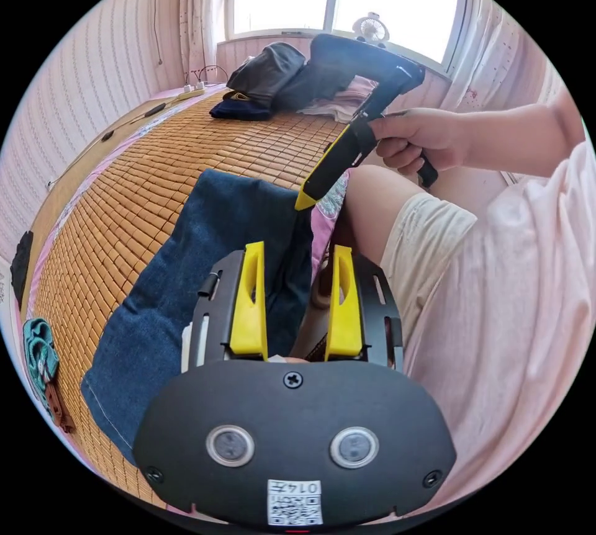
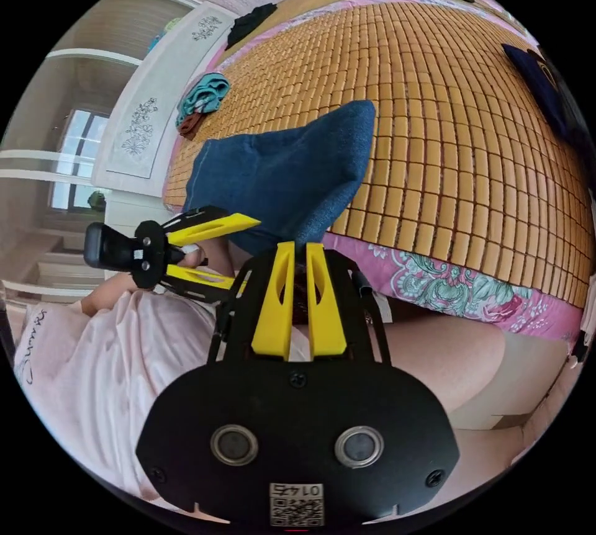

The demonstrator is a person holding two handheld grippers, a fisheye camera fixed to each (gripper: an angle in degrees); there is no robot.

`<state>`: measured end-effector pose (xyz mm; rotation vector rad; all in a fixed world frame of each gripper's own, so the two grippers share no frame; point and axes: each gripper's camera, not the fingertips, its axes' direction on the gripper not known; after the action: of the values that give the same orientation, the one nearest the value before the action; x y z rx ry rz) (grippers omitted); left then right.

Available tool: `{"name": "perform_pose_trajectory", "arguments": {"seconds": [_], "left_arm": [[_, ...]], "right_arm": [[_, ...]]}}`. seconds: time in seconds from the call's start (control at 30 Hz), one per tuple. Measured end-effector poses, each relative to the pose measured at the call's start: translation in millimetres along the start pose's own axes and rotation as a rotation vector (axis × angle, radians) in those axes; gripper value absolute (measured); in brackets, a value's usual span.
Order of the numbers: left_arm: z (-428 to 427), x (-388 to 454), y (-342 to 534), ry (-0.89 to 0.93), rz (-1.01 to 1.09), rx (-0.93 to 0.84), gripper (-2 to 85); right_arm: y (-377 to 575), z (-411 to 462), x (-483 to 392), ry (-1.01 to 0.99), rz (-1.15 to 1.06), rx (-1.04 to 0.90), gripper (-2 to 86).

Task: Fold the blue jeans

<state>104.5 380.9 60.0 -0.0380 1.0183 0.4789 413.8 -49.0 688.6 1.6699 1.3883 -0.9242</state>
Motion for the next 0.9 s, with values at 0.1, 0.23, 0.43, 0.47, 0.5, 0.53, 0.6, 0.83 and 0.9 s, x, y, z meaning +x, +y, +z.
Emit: {"name": "perform_pose_trajectory", "arguments": {"seconds": [0.1, 0.23, 0.43, 0.47, 0.5, 0.53, 0.6, 0.83, 0.9], "left_arm": [[-6.2, 2.2, -7.2, -0.072, -0.030, 0.025, 11.2], [-9.1, -7.5, 2.8, -0.094, -0.118, -0.015, 4.6], [-8.7, -1.1, 15.6, -0.031, -0.068, -0.020, 3.4], [-9.5, -0.4, 16.1, -0.023, -0.057, -0.022, 3.4], [-11.3, 0.3, 17.1, -0.008, -0.037, -0.026, 3.4], [-13.3, 0.3, 18.0, 0.007, -0.022, -0.029, 3.4], [-17.2, -0.4, 19.4, 0.023, -0.004, -0.029, 3.4], [-47.6, -30.3, 1.7, 0.079, -0.011, 0.138, 3.5], [-57.0, -39.3, -13.3, 0.104, -0.004, 0.197, 3.7]], "right_arm": [[9.3, -24.9, -14.8, -0.101, -0.085, 0.033, 1.8], [29.6, -70.8, -7.9, -0.161, -0.193, 0.082, 0.7], [47.6, -94.8, 72.9, -0.090, 0.093, 0.228, 11.4], [45.7, -85.2, 84.7, -0.092, 0.152, 0.193, 15.1], [44.6, -79.7, 90.3, -0.106, 0.179, 0.174, 15.8], [42.8, -67.9, 100.2, -0.145, 0.220, 0.136, 16.0], [42.4, -53.7, 112.3, -0.231, 0.264, 0.099, 12.3], [68.6, -90.8, 148.8, -0.502, 0.342, 0.278, 2.1], [73.3, -118.9, 147.8, -0.514, 0.299, 0.349, 1.8]]}}
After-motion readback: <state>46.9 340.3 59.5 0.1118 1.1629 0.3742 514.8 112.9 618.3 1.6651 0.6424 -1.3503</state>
